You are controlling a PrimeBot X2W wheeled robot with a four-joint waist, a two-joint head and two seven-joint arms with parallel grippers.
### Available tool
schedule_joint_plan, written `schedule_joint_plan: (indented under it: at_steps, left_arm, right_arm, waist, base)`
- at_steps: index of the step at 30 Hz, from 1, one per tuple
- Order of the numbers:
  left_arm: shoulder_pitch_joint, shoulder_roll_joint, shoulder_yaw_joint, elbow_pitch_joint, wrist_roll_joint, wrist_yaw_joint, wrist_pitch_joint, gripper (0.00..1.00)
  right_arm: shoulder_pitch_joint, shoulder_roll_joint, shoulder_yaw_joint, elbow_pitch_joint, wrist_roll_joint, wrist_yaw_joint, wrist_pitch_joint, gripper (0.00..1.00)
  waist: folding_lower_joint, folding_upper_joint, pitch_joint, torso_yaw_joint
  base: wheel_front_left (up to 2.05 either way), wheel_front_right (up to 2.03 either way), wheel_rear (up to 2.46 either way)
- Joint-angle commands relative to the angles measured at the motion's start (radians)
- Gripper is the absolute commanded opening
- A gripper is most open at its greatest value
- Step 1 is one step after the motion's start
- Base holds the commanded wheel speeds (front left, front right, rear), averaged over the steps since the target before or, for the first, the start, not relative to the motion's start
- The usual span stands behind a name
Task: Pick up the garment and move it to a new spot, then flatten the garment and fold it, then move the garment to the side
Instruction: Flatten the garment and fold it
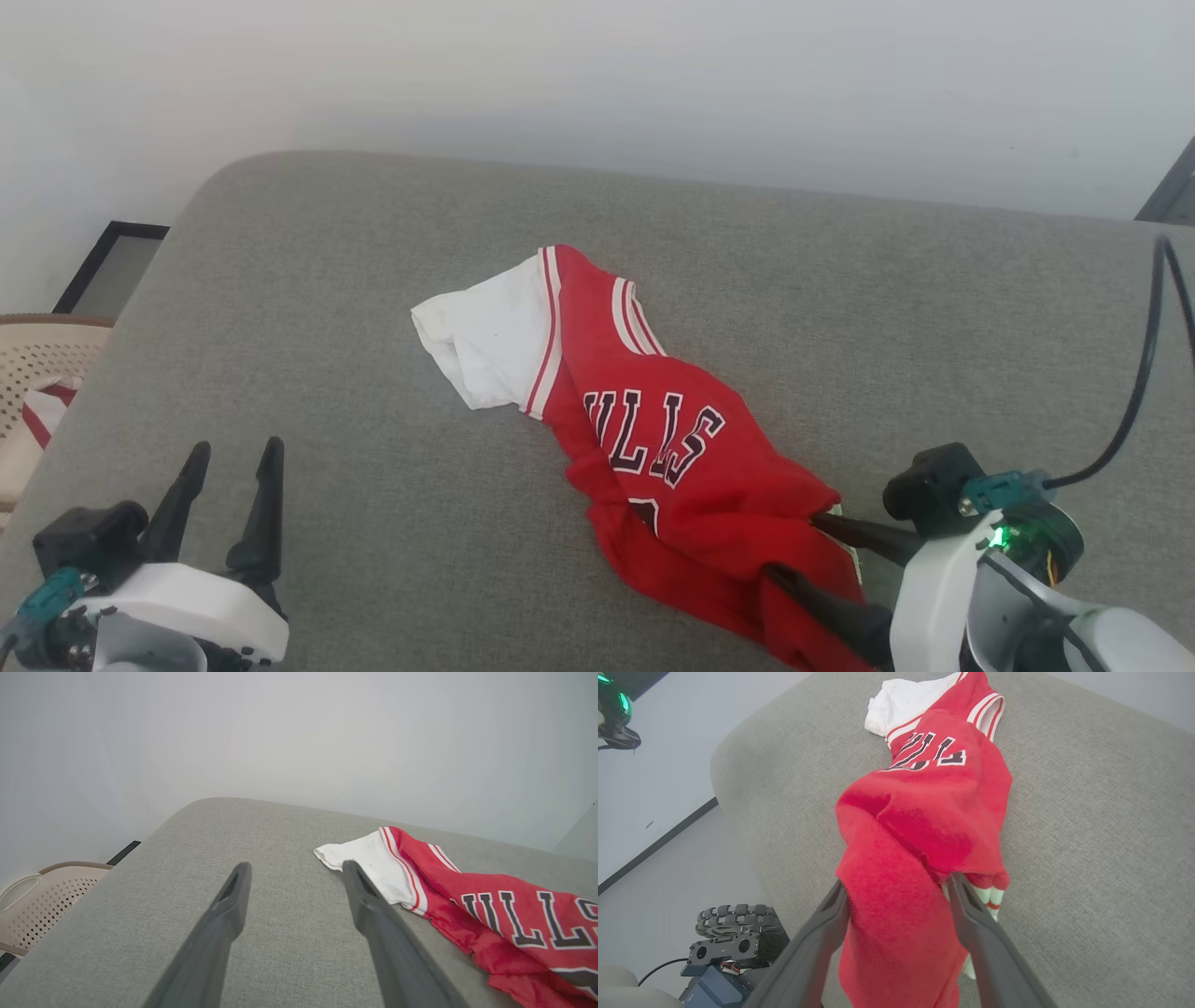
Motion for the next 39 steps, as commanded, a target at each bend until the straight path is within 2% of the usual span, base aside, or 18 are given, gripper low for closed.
schedule_joint_plan:
  at_steps: [1, 11, 16, 22, 30, 39]
  left_arm:
    - [0.011, 0.001, 0.004, -0.003, -0.006, 0.007, -0.004, 1.0]
    - [0.03, 0.007, 0.002, -0.012, -0.006, 0.008, -0.005, 1.0]
    - [0.033, 0.011, -0.001, -0.018, -0.004, 0.016, -0.004, 1.0]
    - [0.032, 0.008, -0.011, -0.025, -0.001, 0.015, 0.001, 1.0]
    - [0.008, 0.0, -0.028, -0.022, 0.004, 0.007, 0.004, 1.0]
    - [-0.024, -0.011, -0.034, -0.005, 0.007, -0.01, -0.003, 1.0]
  right_arm:
    - [0.016, -0.002, -0.002, -0.012, 0.009, 0.0, 0.009, 1.0]
    - [0.046, -0.029, -0.024, -0.083, -0.006, 0.0, 0.097, 1.0]
    - [0.062, -0.016, -0.078, -0.1, -0.02, 0.0, 0.127, 1.0]
    - [0.076, 0.016, -0.169, -0.075, -0.069, 0.0, 0.143, 1.0]
    - [0.101, 0.012, -0.229, -0.029, -0.076, 0.0, 0.204, 1.0]
    - [0.103, 0.025, -0.217, 0.031, -0.047, 0.0, 0.224, 1.0]
  waist:
    - [-0.0001, 0.0, -0.002, -0.003]
    - [-0.0001, 0.0, -0.016, -0.013]
    - [-0.0001, 0.0, -0.019, -0.014]
    - [-0.0001, 0.0, -0.011, -0.005]
    - [-0.0001, 0.0, 0.019, 0.015]
    - [-0.0001, 0.0, 0.07, 0.035]
  base:
    - [0.0, 0.0, 0.0]
    - [0.0, 0.0, 0.0]
    - [0.0, 0.0, 0.0]
    - [0.0, 0.0, 0.0]
    - [0.0, 0.0, 0.0]
    - [0.0, 0.0, 0.0]
